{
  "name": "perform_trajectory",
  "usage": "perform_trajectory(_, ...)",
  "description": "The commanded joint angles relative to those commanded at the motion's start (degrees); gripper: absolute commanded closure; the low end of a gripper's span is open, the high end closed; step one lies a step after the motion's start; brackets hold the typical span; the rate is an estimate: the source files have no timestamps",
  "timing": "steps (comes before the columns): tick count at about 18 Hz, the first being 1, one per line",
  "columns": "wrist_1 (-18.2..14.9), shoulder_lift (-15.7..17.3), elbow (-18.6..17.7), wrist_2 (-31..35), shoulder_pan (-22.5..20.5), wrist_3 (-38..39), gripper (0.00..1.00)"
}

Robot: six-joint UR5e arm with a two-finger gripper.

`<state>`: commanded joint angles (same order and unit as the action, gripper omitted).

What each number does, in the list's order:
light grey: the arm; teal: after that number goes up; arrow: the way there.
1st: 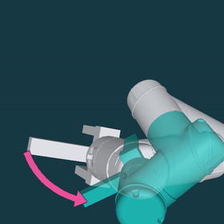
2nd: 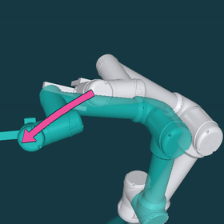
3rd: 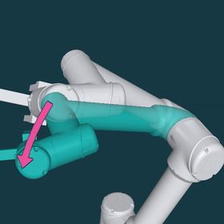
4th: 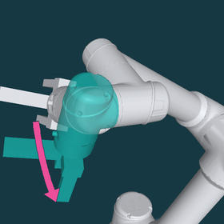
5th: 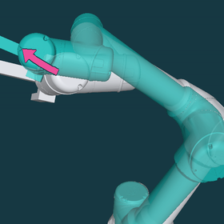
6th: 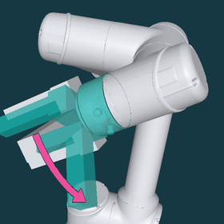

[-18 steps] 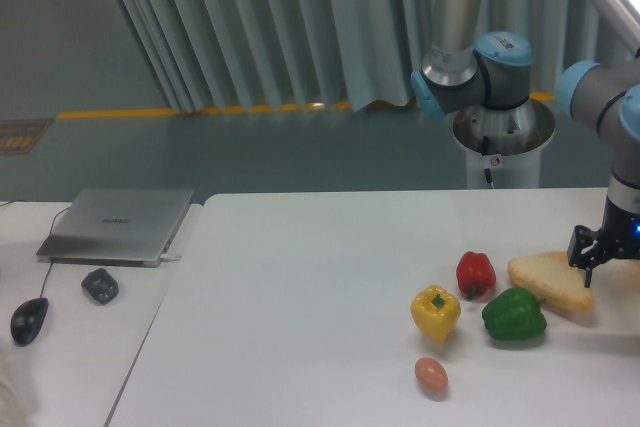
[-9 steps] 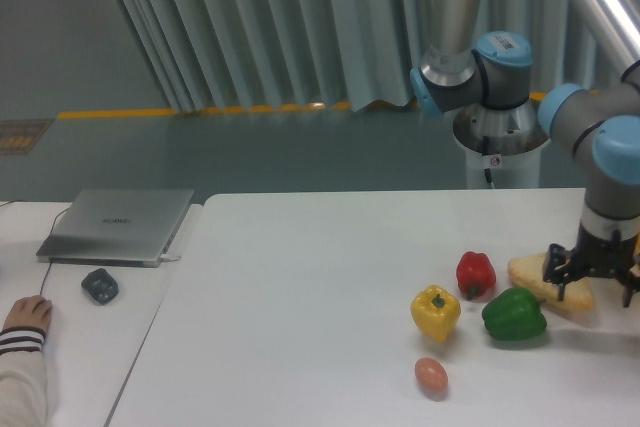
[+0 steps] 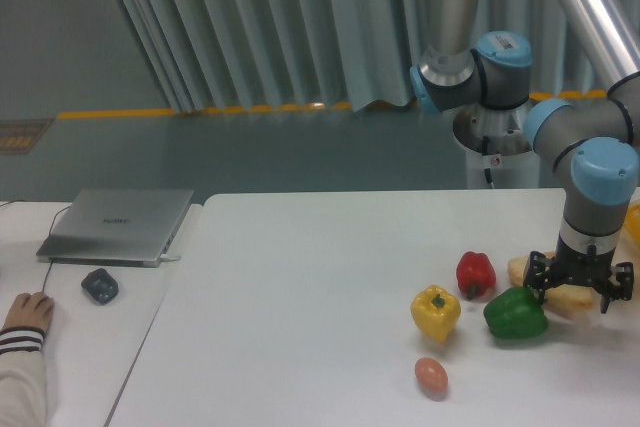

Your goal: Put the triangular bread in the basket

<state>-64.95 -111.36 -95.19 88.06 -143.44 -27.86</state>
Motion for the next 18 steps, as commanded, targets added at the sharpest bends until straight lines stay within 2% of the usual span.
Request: perform_trajectory(18, 0.09, 0.53, -1.93, 0.97, 0.7, 0.17, 0.0)
